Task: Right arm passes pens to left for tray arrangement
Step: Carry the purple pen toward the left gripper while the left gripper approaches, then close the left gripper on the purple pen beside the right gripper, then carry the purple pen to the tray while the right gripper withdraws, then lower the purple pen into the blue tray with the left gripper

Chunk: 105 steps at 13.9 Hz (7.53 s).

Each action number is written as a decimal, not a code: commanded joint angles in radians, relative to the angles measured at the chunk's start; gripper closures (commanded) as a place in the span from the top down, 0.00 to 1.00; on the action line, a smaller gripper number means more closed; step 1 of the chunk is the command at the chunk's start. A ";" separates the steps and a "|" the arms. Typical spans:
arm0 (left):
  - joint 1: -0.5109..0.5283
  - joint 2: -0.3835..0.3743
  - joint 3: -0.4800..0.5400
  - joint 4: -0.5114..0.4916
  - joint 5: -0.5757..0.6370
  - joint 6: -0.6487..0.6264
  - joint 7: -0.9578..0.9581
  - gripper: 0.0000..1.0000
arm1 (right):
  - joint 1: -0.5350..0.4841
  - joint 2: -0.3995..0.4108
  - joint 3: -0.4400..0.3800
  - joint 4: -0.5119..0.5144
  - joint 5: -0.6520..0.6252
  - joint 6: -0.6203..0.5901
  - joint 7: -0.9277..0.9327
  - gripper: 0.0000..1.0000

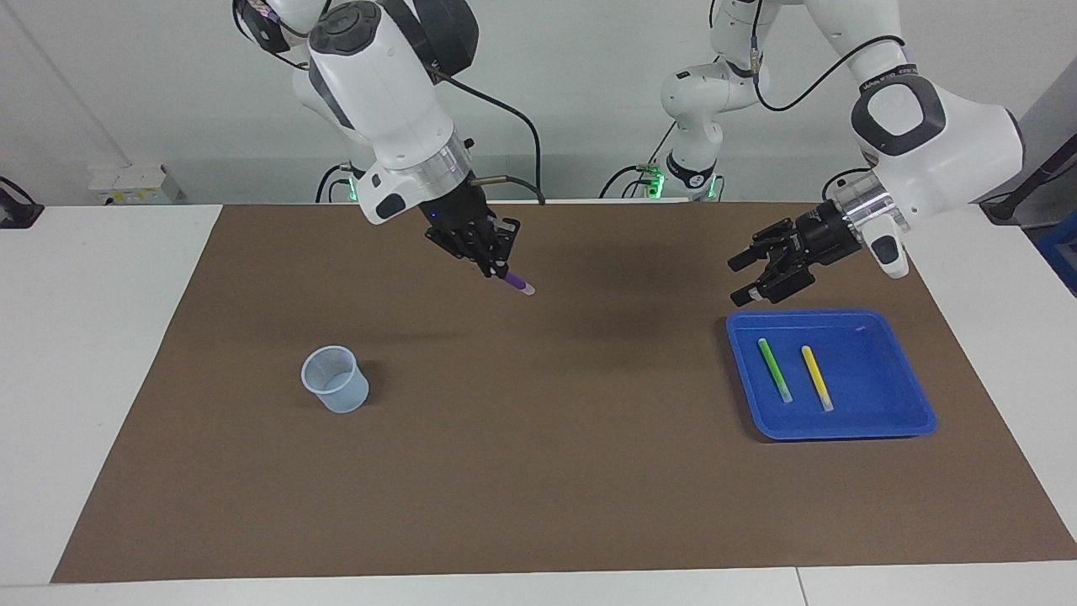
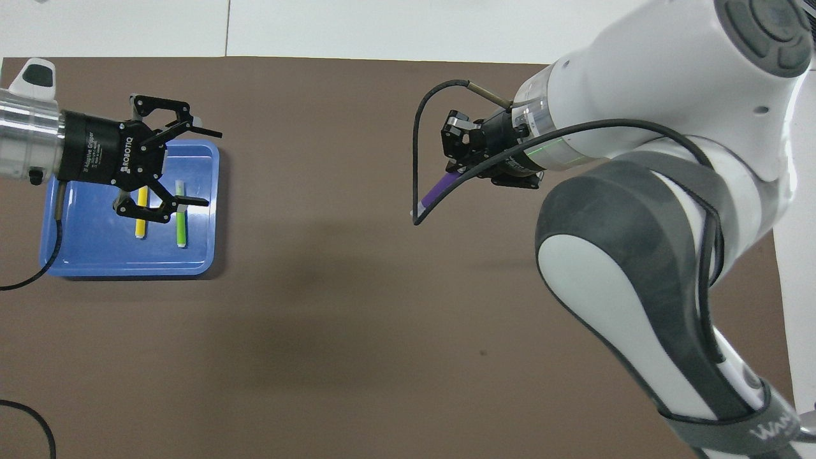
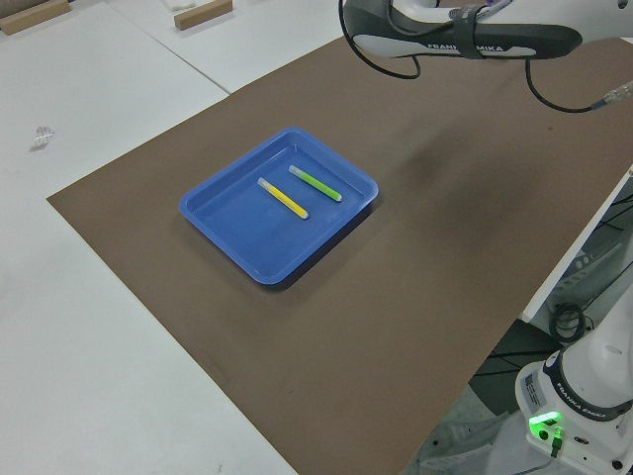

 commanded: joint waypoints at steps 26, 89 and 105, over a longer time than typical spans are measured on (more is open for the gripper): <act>-0.281 -0.197 0.011 -0.282 -0.032 0.291 -0.476 0.86 | 0.107 0.012 0.005 -0.109 0.170 0.215 0.643 0.00; 0.162 -0.265 0.025 -0.397 0.578 0.107 1.096 0.00 | -0.017 -0.078 -0.009 -0.145 0.106 0.021 0.207 1.00; 0.199 -0.122 0.023 -0.307 0.785 0.262 1.195 0.00 | 0.049 -0.198 -0.547 -0.242 -0.032 -0.053 -0.859 1.00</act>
